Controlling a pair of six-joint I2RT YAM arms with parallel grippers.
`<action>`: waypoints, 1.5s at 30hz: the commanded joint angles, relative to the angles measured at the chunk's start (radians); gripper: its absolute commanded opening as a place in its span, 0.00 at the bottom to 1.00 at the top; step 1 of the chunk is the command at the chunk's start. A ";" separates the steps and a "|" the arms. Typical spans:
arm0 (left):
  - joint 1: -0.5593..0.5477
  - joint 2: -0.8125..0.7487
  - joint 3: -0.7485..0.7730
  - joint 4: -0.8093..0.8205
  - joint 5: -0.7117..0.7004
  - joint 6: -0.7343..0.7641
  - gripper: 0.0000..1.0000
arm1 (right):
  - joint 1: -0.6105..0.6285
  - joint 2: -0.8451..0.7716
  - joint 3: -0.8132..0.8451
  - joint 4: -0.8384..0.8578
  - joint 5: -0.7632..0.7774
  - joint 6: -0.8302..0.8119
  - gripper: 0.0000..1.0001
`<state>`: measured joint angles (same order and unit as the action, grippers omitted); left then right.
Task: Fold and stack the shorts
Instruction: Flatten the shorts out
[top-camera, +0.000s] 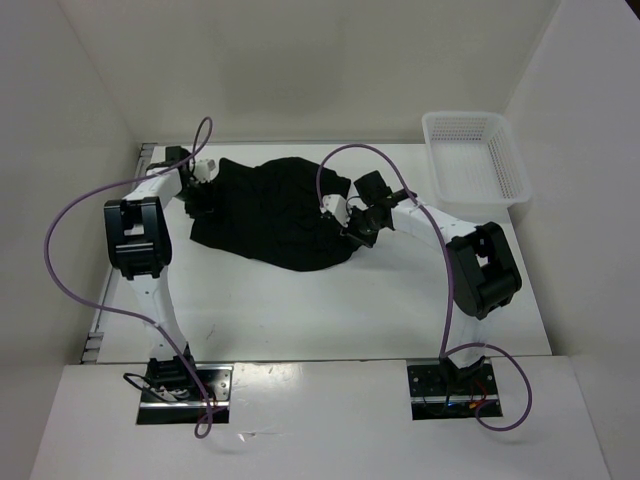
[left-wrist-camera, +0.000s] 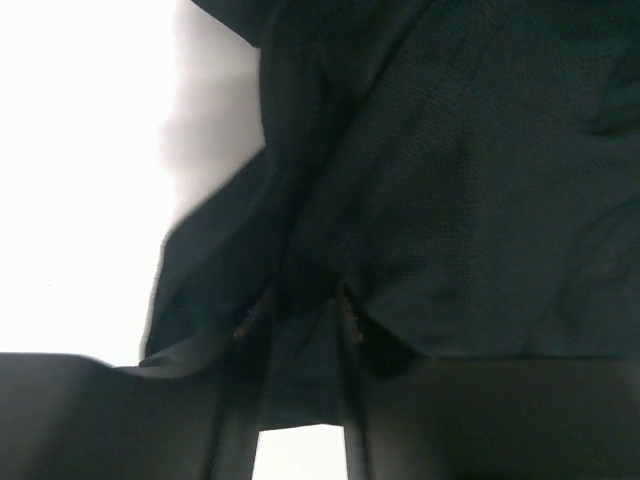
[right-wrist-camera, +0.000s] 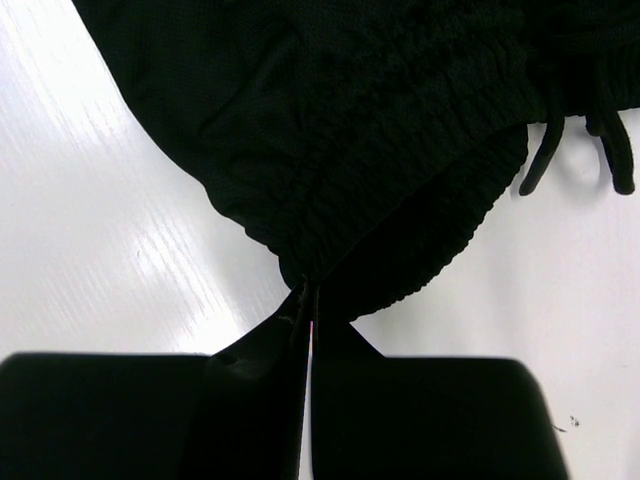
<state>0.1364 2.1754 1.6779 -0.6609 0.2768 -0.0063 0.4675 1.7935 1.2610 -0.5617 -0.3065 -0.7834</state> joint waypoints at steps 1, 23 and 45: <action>-0.008 0.026 0.008 -0.048 0.056 0.006 0.33 | 0.013 -0.017 -0.011 0.005 -0.002 -0.016 0.00; 0.252 -0.410 -0.089 -0.264 -0.021 0.006 0.00 | -0.035 -0.114 0.003 -0.047 -0.011 0.091 0.00; 0.210 -0.611 -0.648 -0.502 -0.433 0.006 0.00 | 0.316 -0.319 -0.304 -0.439 0.119 -0.172 0.00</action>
<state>0.3695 1.6051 1.0592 -1.1679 -0.0341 -0.0044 0.7795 1.4960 0.9783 -0.9390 -0.2462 -0.9157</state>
